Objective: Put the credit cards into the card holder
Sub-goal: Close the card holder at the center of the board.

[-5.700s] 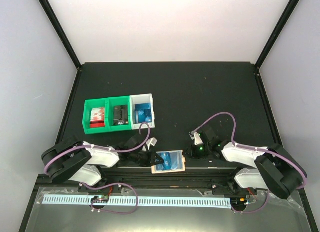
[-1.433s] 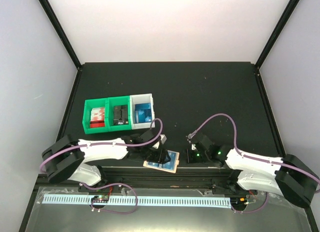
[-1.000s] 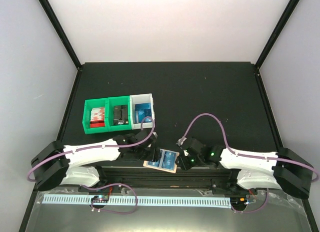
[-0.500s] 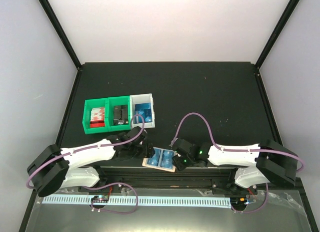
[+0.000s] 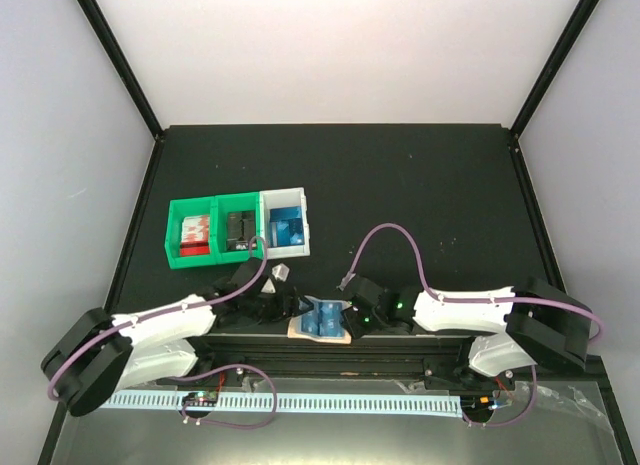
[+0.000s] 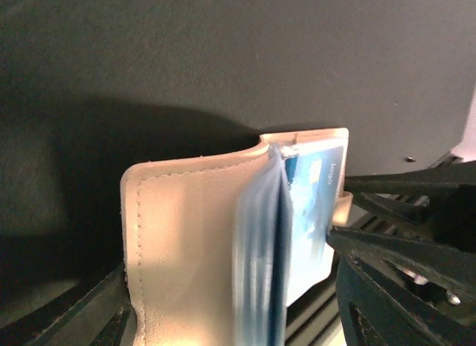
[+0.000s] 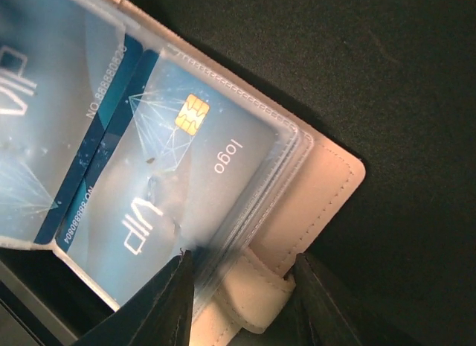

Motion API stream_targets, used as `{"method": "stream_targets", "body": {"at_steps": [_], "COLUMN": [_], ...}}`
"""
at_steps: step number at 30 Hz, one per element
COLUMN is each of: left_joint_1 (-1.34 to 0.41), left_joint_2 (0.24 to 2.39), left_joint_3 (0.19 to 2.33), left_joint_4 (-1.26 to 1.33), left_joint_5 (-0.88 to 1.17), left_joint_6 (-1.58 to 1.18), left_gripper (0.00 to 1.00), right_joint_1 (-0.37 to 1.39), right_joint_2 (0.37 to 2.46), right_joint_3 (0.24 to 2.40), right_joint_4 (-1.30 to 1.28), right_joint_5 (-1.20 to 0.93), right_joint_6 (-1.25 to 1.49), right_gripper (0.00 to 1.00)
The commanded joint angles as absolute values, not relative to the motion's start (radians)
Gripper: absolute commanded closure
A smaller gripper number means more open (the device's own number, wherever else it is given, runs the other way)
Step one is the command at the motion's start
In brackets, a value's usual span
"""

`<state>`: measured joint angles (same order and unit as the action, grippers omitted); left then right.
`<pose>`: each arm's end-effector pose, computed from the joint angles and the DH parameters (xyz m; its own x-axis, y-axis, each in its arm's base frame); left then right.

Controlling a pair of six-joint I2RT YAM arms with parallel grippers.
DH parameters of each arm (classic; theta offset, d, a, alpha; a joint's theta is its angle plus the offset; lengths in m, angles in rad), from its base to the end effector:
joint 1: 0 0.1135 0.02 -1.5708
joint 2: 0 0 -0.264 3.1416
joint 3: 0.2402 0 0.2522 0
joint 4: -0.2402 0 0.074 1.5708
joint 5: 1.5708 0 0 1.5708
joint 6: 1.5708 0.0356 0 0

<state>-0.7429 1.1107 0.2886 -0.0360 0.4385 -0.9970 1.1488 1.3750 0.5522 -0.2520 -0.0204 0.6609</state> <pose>0.1245 -0.1349 0.1311 -0.9886 -0.1245 -0.0852 -0.0246 0.6899 -0.7235 0.0941 0.2114 0.1373 -0.8467 -0.3875 -0.3647 -0.5020 0.8088 0.3063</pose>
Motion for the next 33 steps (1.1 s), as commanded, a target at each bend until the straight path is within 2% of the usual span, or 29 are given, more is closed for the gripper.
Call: {"method": "stream_targets", "body": {"at_steps": [1, 8, 11, 13, 15, 18, 24, 27, 33], "left_joint_1": [-0.717, -0.698, -0.698, -0.697, -0.697, -0.697, -0.697, -0.698, -0.697], "left_joint_2": [1.002, 1.026, 1.06, 1.053, 1.042, 1.048, 1.118, 1.123, 1.123], "left_joint_3": [0.274, 0.224, 0.222, 0.235, 0.283, 0.342, 0.421, 0.459, 0.512], "left_joint_4": [0.028, 0.197, 0.235, 0.205, 0.048, -0.138, -0.292, -0.358, -0.45], "left_joint_5": [0.537, 0.659, 0.687, 0.673, 0.613, 0.506, 0.4, 0.333, 0.257], "left_joint_6": [-1.083, -1.145, -1.15, -1.122, -1.046, -0.937, -0.836, -0.81, -0.769], "left_gripper": [0.29, 0.3, 0.35, 0.4, 0.47, 0.65, 0.92, 0.98, 0.98], "right_joint_1": [1.153, 1.151, 1.151, 1.152, 1.151, 1.151, 1.152, 1.153, 1.155], "right_joint_2": [1.42, 1.433, 1.434, 1.432, 1.428, 1.415, 1.383, 1.371, 1.374], "right_joint_3": [0.505, 0.516, 0.517, 0.518, 0.522, 0.539, 0.573, 0.58, 0.591], "right_joint_4": [-0.206, -0.18, -0.174, -0.17, -0.174, -0.202, -0.281, -0.318, -0.335], "right_joint_5": [-0.044, -0.046, -0.043, -0.036, -0.028, -0.005, 0.026, 0.021, -0.032], "right_joint_6": [0.711, 0.724, 0.735, 0.738, 0.733, 0.707, 0.641, 0.584, 0.47], "right_gripper": [0.61, 0.61, 0.61, 0.61, 0.61, 0.61, 0.61, 0.61, 0.62]}}
